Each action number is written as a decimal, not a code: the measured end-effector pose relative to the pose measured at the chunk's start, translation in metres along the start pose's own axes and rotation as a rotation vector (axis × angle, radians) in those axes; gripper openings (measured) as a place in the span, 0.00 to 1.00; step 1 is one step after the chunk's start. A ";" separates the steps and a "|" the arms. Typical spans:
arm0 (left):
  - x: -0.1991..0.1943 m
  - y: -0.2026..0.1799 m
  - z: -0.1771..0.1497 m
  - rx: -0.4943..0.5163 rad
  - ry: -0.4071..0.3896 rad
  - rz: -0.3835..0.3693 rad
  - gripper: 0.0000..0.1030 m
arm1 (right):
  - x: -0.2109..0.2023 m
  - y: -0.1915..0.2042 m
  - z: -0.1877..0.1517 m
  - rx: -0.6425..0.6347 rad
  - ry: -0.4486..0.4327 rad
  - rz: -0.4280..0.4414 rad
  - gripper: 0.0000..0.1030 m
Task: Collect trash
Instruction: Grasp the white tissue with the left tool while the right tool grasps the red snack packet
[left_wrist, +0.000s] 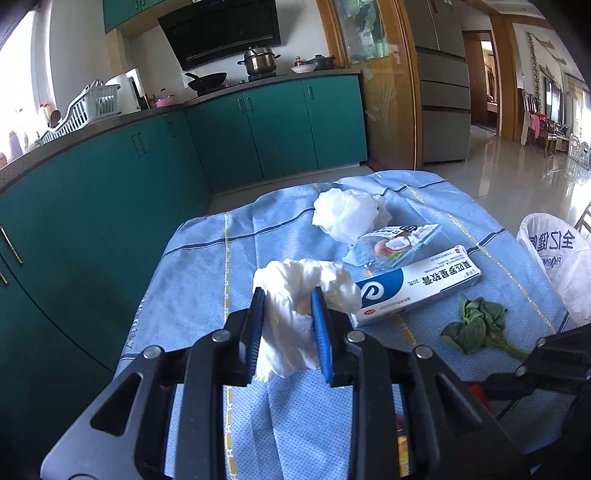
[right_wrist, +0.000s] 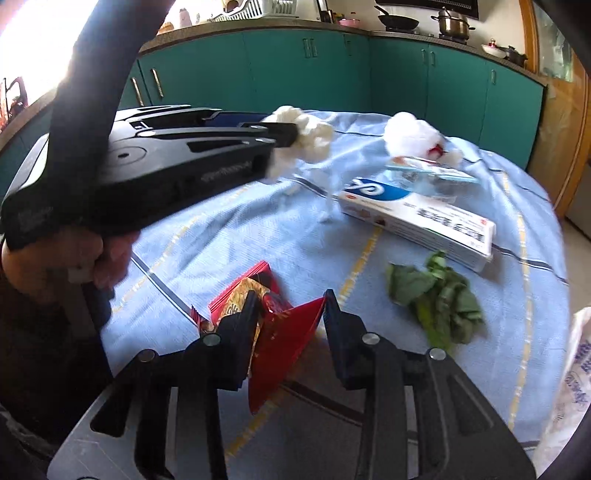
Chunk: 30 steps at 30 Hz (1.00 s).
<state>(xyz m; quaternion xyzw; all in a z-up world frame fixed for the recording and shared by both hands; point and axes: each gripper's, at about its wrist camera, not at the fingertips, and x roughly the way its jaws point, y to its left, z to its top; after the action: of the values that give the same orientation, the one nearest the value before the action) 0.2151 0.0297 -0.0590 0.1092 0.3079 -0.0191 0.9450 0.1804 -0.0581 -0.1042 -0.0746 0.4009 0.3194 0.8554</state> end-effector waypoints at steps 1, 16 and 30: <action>0.002 0.002 0.000 -0.005 0.004 0.007 0.26 | -0.003 -0.005 -0.002 0.009 0.014 0.003 0.35; 0.019 0.029 -0.002 -0.089 0.059 0.068 0.51 | -0.008 0.004 -0.008 -0.127 0.029 -0.032 0.91; 0.050 0.044 -0.015 -0.211 0.171 -0.032 0.80 | -0.006 -0.002 -0.012 -0.104 0.046 -0.069 0.55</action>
<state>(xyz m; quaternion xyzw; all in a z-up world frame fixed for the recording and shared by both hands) 0.2516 0.0777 -0.0920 0.0057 0.3895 0.0079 0.9210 0.1712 -0.0675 -0.1084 -0.1400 0.4005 0.3083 0.8515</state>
